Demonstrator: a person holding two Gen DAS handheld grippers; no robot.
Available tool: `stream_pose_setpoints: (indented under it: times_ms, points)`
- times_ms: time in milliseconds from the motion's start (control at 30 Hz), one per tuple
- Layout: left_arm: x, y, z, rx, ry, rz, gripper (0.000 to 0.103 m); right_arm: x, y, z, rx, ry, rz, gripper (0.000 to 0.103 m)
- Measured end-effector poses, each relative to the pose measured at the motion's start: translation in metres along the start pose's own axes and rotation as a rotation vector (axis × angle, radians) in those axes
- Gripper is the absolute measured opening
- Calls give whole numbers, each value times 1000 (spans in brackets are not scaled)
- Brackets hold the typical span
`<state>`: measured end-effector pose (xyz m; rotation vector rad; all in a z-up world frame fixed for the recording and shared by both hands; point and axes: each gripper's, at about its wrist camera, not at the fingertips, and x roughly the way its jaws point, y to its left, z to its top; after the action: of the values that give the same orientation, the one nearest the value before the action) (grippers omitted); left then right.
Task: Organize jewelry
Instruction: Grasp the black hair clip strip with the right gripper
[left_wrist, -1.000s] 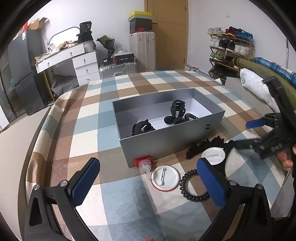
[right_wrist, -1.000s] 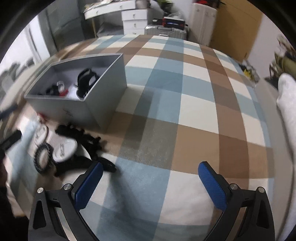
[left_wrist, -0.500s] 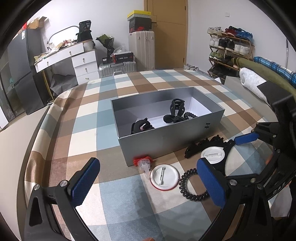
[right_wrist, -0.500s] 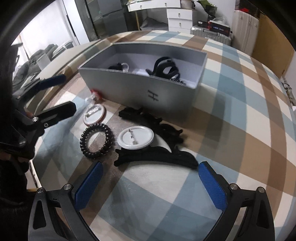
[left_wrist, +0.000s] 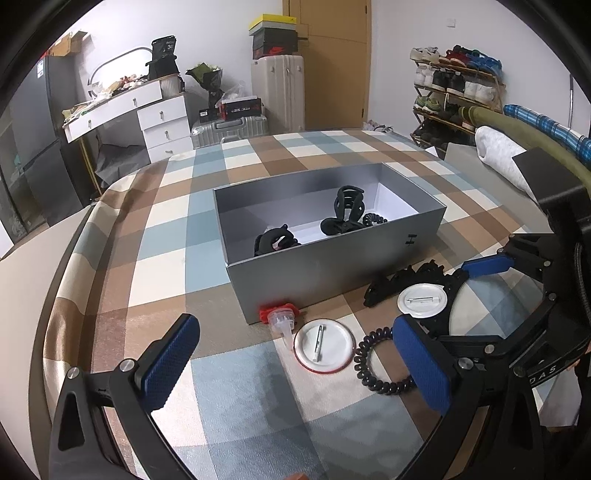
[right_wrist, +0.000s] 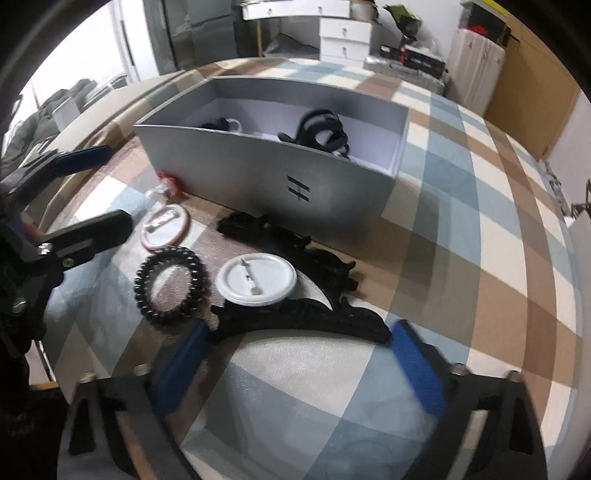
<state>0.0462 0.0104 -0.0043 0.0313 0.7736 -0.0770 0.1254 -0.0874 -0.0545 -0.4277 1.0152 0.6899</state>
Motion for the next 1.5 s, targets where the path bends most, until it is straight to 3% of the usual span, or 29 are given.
stream_pose_setpoints:
  times_ms: [367, 667, 733, 800, 833, 867, 900, 1200, 1333, 1500]
  points:
    - [5, 6, -1, -37, 30, -15, 102, -34, -15, 3, 26, -88, 39, 95]
    - [16, -10, -8, 23, 104, -46, 100, -46, -31, 8, 69, -146, 60, 95]
    - [13, -15, -10, 58, 103, -62, 83, -45, -29, 8, 64, -144, 64, 95]
    - [11, -20, -12, 88, 101, -87, 47, -43, -28, 9, 60, -140, 65, 95]
    - [10, -21, -12, 94, 102, -101, 39, -43, -28, 8, 59, -139, 66, 95]
    - [9, -23, -13, 102, 101, -123, 23, -43, -27, 7, 59, -138, 66, 95]
    - [9, -24, -14, 109, 104, -137, 16, -43, -27, 7, 58, -137, 67, 95]
    - [11, -28, -16, 112, 134, -165, 16, -44, -27, 6, 57, -140, 67, 95]
    - [11, -37, -17, 124, 147, -237, 16, -44, -26, 6, 55, -141, 75, 95]
    - [13, -41, -17, 116, 155, -242, 16, -44, -26, 6, 53, -138, 76, 95]
